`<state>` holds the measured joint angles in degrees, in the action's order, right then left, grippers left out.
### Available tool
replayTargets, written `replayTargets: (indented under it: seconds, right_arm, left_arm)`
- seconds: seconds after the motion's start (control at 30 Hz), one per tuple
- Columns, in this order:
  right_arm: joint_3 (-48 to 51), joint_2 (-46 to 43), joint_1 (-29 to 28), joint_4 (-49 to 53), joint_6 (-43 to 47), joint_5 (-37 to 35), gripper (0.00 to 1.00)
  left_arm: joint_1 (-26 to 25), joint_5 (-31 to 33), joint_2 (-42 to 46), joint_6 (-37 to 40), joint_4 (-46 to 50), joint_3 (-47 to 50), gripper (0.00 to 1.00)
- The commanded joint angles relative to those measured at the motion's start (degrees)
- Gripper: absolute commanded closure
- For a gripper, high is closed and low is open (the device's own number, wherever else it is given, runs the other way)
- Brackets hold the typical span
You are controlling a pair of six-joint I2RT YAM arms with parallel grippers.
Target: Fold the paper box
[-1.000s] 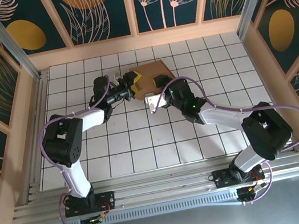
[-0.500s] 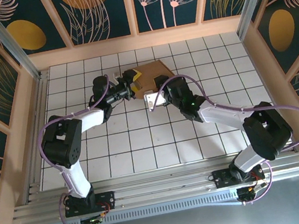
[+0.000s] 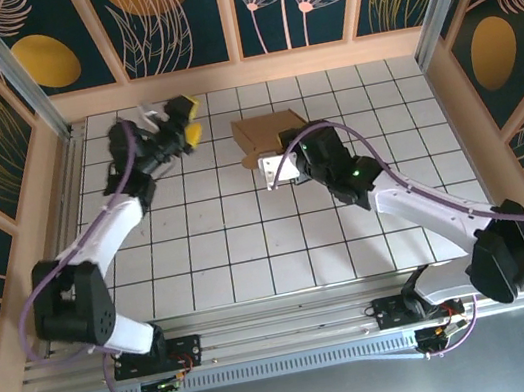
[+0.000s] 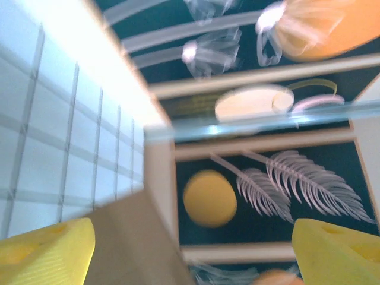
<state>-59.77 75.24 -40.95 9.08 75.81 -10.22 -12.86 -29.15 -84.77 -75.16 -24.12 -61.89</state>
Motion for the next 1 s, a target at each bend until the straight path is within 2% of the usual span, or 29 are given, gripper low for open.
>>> replayTargets:
  seconds: [0.0,0.13,0.23,0.3,0.57,0.7,0.8,0.9,0.97]
  right_arm:
    - [-6.40,0.08,-0.78,25.95,-5.78,-1.00,0.55]
    - [-15.73,5.48,-1.17,47.44,-12.48,1.13,0.53]
    - [-21.77,10.67,-1.15,57.93,-16.52,3.05,0.53]
    - [-24.75,12.95,-1.07,60.66,-17.49,4.98,0.53]
    - [-29.00,20.38,-0.49,57.27,-14.36,8.64,0.50]
    - [-31.76,25.96,0.40,55.37,-14.78,10.15,0.49]
    - [-32.20,27.98,1.15,53.98,-14.93,10.05,0.43]
    - [-30.78,27.36,1.40,51.30,-14.89,9.60,0.30]
    - [-29.76,26.12,1.49,49.46,-14.26,9.60,0.25]
  left_arm:
    - [0.39,13.19,7.41,22.29,18.31,-4.76,0.12]
    - [0.38,19.41,14.34,33.58,19.23,-1.34,0.12]
    - [0.38,21.71,16.87,37.47,19.90,0.20,0.12]
    - [0.39,22.20,17.27,38.28,20.68,0.60,0.12]
    - [0.39,18.72,17.25,36.81,19.65,3.45,0.11]
    - [0.40,19.09,17.87,36.25,19.70,4.56,0.11]
    - [0.46,19.44,17.90,34.84,19.86,5.06,0.10]
    - [0.43,18.45,17.53,33.28,18.41,5.81,0.09]
    - [0.38,18.00,16.94,32.29,17.64,5.81,0.09]
